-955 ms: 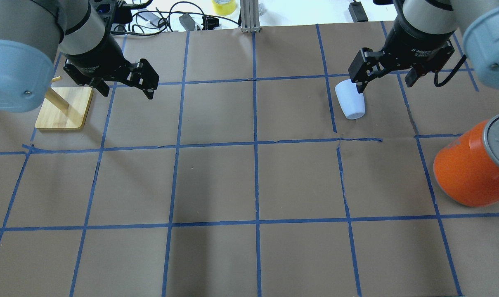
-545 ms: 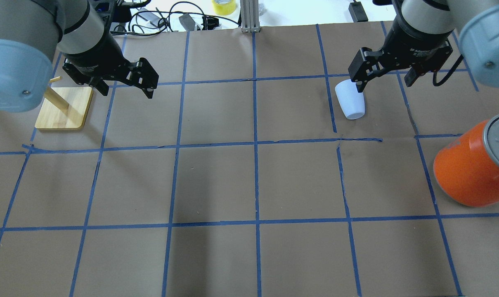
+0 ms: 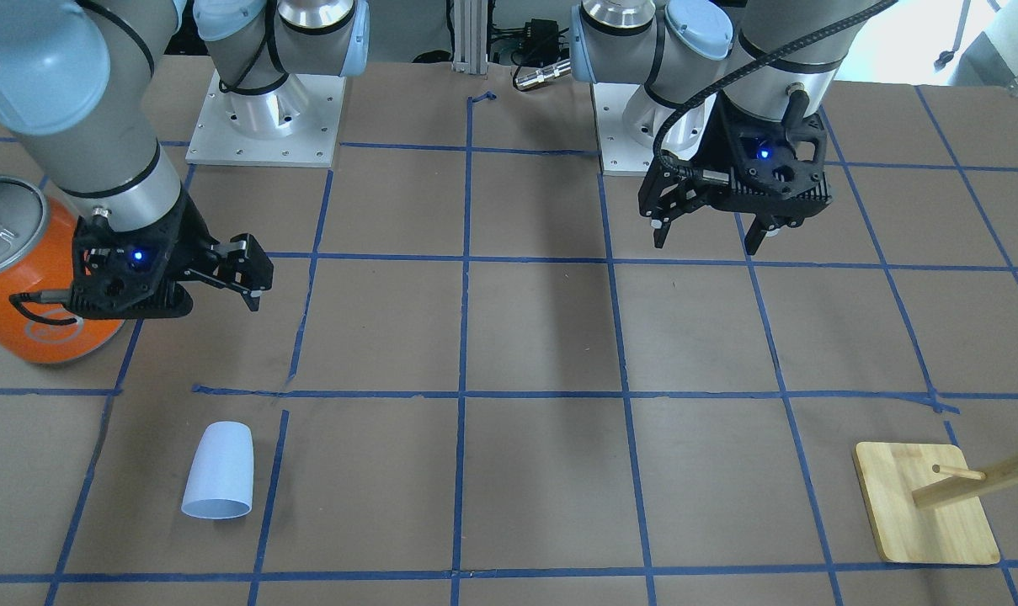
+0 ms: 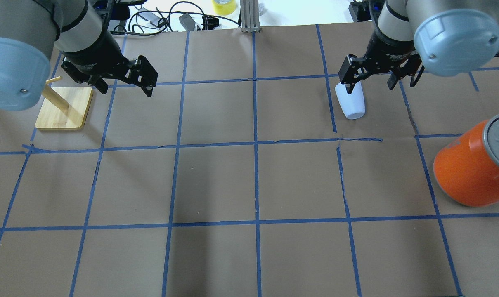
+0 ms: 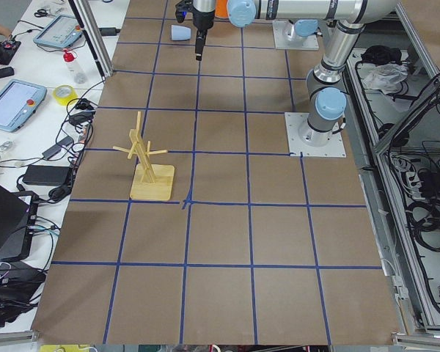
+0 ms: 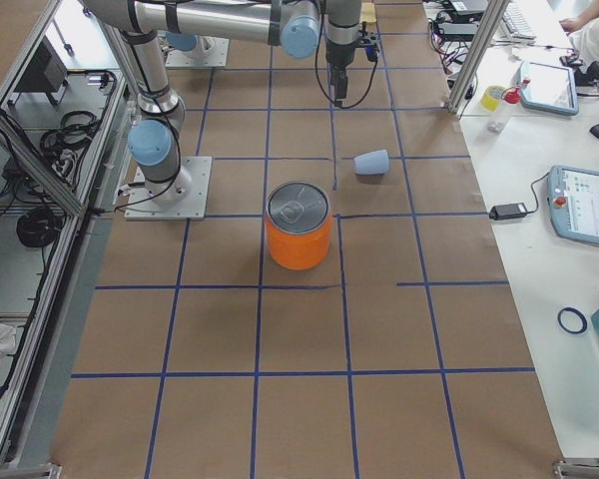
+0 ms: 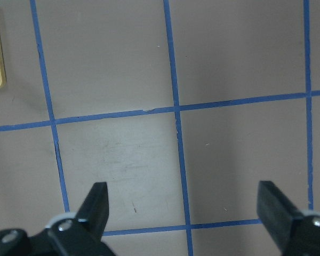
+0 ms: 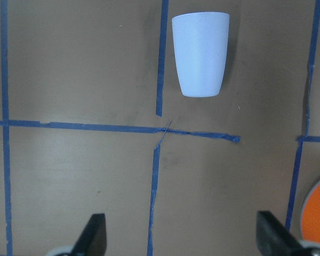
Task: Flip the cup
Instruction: 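Lower the right gripper over the upside-down white cup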
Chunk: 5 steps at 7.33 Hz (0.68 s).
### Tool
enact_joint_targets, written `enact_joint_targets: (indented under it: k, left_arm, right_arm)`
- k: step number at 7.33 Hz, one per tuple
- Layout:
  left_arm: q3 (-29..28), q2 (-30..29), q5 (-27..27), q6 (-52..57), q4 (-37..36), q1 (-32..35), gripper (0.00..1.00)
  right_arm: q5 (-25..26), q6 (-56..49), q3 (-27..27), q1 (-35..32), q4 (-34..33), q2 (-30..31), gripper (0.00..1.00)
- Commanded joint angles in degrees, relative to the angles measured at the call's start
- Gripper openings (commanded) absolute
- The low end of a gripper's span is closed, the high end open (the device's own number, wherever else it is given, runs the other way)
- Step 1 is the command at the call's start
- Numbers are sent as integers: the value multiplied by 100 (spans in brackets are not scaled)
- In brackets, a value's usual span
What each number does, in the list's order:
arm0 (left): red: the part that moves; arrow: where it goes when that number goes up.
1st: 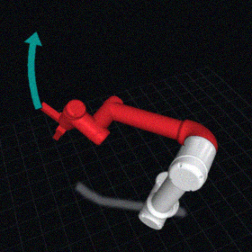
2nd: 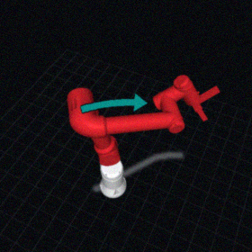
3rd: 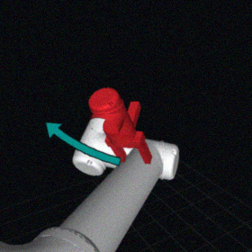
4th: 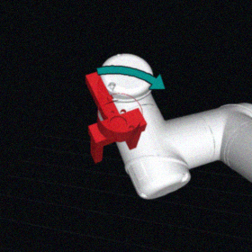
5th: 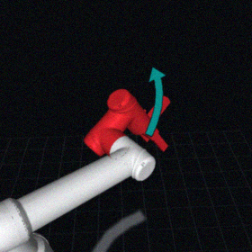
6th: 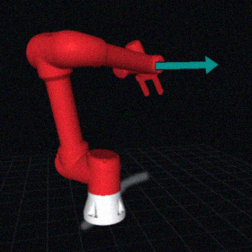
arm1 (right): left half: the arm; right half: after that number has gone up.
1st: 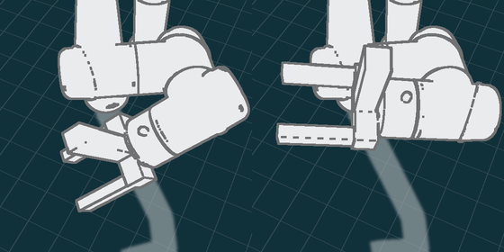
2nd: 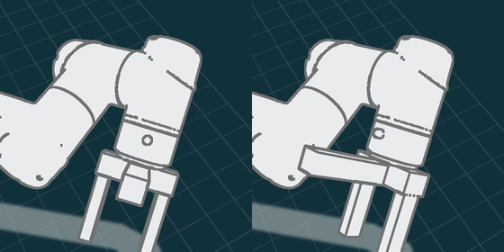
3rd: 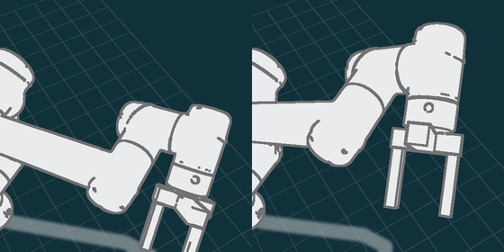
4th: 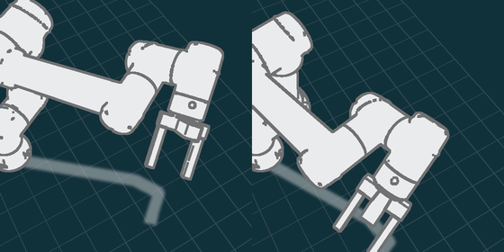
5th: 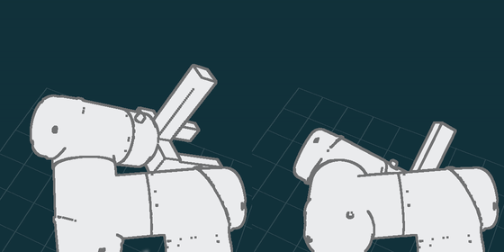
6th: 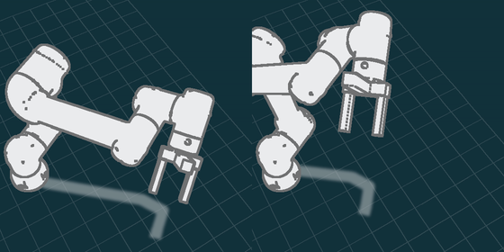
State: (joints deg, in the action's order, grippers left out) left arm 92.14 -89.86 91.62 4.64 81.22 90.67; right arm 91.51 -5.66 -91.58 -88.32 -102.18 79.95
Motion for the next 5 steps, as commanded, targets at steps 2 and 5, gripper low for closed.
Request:
enact_joint_targets:
  k: [2,5]
  left_arm:
    - [-3,3,5,-7,0,4,100]
    - [-3,3,14,-7,0,-5,100]
  right_arm:
    - [315,-41,0,34,-1098,-1050,100]
    - [245,-49,0,191,-2006,-1850,100]
